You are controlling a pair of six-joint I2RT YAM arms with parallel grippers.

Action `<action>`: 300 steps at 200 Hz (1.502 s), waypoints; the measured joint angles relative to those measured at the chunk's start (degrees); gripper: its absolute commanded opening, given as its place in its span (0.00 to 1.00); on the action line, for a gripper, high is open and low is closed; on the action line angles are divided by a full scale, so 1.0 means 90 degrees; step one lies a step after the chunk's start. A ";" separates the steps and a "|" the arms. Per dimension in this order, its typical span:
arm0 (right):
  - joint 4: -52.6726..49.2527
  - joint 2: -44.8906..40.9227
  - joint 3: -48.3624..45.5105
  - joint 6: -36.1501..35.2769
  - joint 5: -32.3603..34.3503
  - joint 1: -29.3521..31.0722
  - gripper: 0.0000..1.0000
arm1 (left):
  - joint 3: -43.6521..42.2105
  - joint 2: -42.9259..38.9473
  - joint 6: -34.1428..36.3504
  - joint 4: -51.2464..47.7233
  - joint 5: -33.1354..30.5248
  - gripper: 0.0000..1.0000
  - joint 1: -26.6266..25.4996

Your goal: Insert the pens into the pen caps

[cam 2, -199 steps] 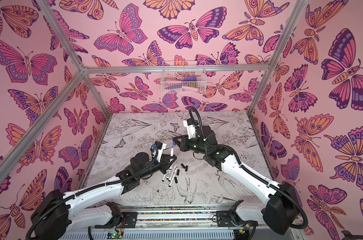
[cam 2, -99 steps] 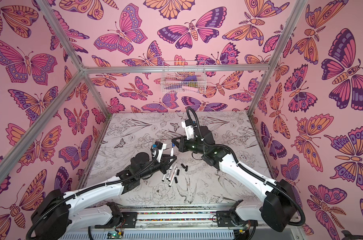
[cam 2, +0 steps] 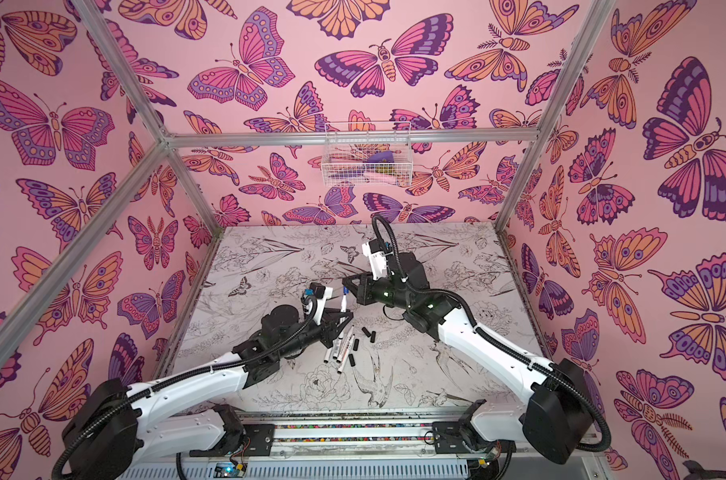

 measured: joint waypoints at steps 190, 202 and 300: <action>-0.0019 -0.0498 -0.0376 -0.0333 -0.0170 0.0143 0.00 | -0.0002 -0.0165 0.0260 0.0039 -0.0248 0.00 -0.0129; -0.0012 -0.0512 -0.0376 -0.0418 -0.0187 0.0160 0.00 | -0.0002 -0.0177 0.0342 0.0034 -0.0296 0.00 -0.0136; -0.0369 -0.0459 -0.0182 -0.1107 0.0109 0.0379 0.01 | 0.0019 -0.0168 0.1338 -0.0148 -0.1139 0.00 -0.0352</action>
